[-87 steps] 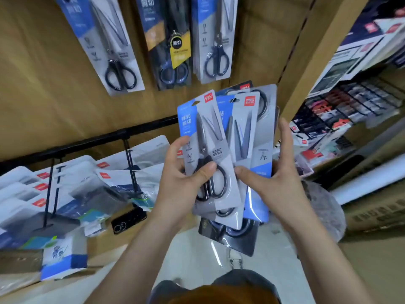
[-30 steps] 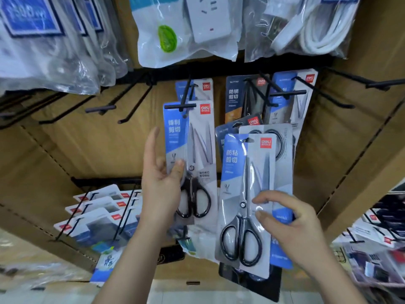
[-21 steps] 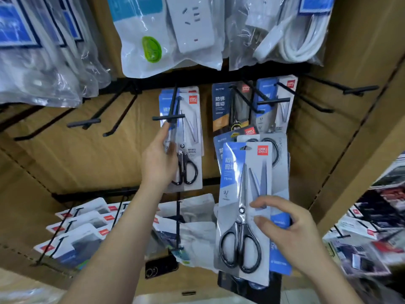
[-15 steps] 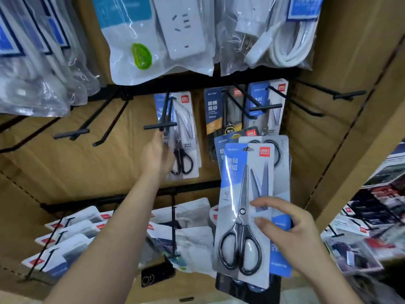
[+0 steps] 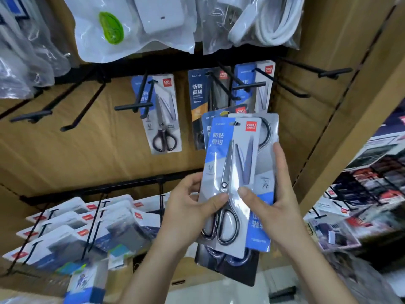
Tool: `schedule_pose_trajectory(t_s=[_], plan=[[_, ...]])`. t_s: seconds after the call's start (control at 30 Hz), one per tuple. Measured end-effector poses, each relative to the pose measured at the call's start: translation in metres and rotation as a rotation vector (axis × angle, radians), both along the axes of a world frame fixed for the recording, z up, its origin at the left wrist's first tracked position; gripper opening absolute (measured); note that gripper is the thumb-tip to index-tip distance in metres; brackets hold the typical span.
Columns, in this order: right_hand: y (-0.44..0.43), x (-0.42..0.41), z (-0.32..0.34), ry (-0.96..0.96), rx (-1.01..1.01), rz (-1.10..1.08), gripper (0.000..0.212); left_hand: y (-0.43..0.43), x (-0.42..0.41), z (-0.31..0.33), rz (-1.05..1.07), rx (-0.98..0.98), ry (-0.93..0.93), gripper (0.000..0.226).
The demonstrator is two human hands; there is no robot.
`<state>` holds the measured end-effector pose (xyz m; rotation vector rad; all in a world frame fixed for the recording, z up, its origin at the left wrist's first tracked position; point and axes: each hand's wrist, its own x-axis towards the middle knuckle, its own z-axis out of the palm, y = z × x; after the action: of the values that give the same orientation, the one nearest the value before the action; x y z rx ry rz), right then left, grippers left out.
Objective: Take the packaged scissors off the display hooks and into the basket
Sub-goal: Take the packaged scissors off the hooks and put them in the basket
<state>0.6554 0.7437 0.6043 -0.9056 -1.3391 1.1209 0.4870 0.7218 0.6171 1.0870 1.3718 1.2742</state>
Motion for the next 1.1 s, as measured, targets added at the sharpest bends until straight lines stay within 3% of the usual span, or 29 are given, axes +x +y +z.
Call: schedule_pose_trajectory(t_s=[0.17,0.3,0.43,0.53,0.67,0.8,0.87,1.1], plan=[[0.002,0.007,-0.004,0.02,-0.04,0.017,0.072,-0.001,0.005,-0.006,0.072,-0.049,-0.073,0.034],[0.001,0.008,-0.008,0.184,-0.223,0.007,0.057,-0.004,0.016,-0.005,0.025,-0.075,-0.187,0.02],[0.001,0.007,-0.015,0.272,-0.337,-0.007,0.049,-0.004,0.019,-0.012,0.022,-0.081,-0.115,0.015],[0.001,0.007,-0.02,0.292,-0.36,-0.004,0.059,-0.005,0.022,-0.01,-0.004,-0.062,-0.079,0.014],[0.001,0.011,-0.015,0.161,-0.266,0.075,0.086,-0.008,0.024,-0.008,-0.034,-0.093,-0.374,0.024],[0.0,0.016,-0.023,0.169,-0.287,0.052,0.082,-0.01,0.02,-0.006,0.061,-0.084,-0.595,0.03],[-0.003,0.017,-0.025,0.132,-0.265,0.016,0.079,-0.014,0.012,-0.006,0.137,-0.052,-0.547,0.024],[0.0,0.026,-0.018,0.004,-0.143,-0.006,0.088,-0.046,-0.029,-0.002,0.285,0.154,0.031,0.026]])
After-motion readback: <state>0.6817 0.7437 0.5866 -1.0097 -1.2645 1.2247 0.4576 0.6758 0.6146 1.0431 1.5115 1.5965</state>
